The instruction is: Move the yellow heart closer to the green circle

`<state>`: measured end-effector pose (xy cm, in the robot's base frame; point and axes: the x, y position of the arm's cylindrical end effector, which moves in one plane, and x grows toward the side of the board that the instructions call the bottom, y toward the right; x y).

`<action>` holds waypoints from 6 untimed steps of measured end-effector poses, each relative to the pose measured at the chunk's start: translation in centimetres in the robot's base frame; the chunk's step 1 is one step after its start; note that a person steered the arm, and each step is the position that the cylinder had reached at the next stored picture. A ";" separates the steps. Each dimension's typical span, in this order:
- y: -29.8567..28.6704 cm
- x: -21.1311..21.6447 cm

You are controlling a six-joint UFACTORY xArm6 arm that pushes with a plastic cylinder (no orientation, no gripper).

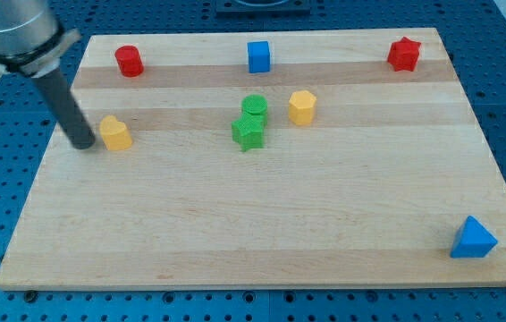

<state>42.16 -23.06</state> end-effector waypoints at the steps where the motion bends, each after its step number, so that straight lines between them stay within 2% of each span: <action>1: 2.9 -0.3; 6: 18.0 -2.5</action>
